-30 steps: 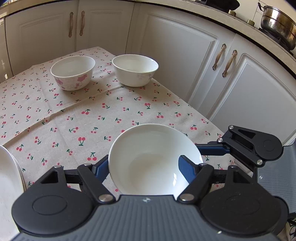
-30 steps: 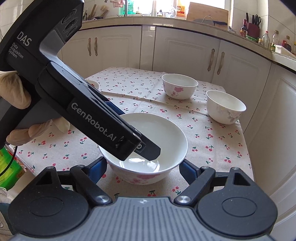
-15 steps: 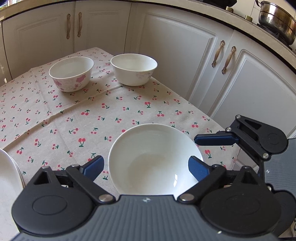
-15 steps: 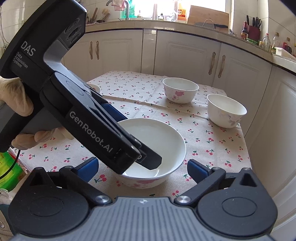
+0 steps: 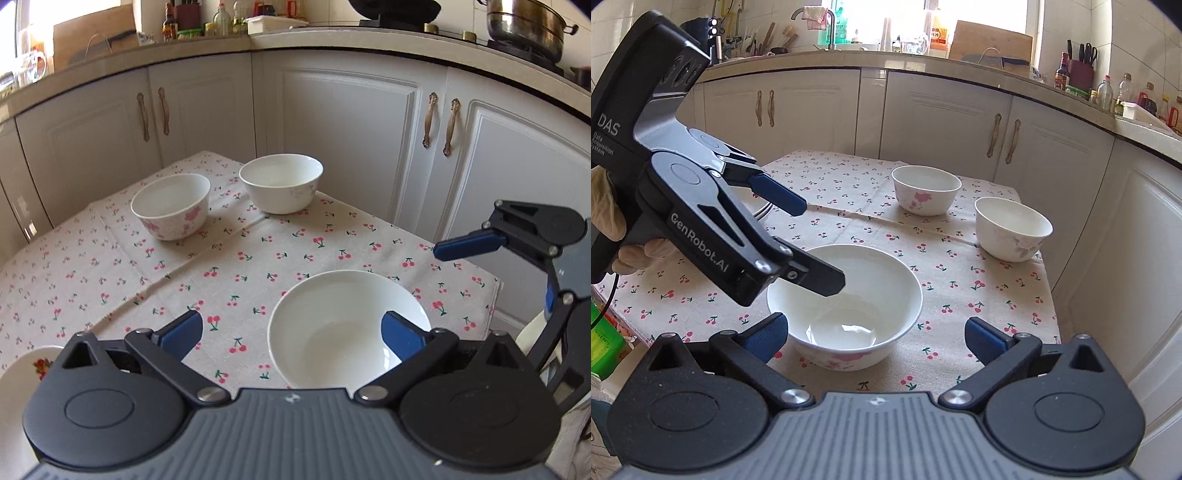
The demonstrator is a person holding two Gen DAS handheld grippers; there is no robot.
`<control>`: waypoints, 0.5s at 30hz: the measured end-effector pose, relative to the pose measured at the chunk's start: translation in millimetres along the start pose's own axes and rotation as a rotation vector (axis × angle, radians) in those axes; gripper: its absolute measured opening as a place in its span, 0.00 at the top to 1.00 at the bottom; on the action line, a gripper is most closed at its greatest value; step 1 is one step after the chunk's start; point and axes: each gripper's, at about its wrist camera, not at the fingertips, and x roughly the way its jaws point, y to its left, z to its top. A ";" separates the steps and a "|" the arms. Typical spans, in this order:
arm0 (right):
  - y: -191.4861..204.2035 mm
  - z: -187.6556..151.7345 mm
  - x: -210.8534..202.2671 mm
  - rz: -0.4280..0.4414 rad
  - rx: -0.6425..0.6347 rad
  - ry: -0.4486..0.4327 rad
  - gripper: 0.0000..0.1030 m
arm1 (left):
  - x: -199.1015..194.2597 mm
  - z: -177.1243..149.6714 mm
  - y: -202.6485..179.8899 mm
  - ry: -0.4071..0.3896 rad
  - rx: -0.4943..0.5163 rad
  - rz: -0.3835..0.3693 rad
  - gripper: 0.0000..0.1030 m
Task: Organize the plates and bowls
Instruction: 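Move the right gripper to the rim of the plain white bowl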
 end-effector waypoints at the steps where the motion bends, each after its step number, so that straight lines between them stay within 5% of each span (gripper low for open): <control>1: -1.9 1.3 -1.5 -0.005 -0.002 -0.005 0.00 | -1.8 0.0 1.2 -0.007 0.010 0.000 0.01; 8: -20.0 12.2 -7.5 -0.053 -0.021 -0.032 0.00 | -1.8 9.5 13.1 0.039 -0.019 -0.047 0.01; 15: -48.7 22.8 -0.3 -0.083 -0.042 -0.027 0.00 | 4.8 34.8 21.6 -0.005 -0.054 -0.045 0.01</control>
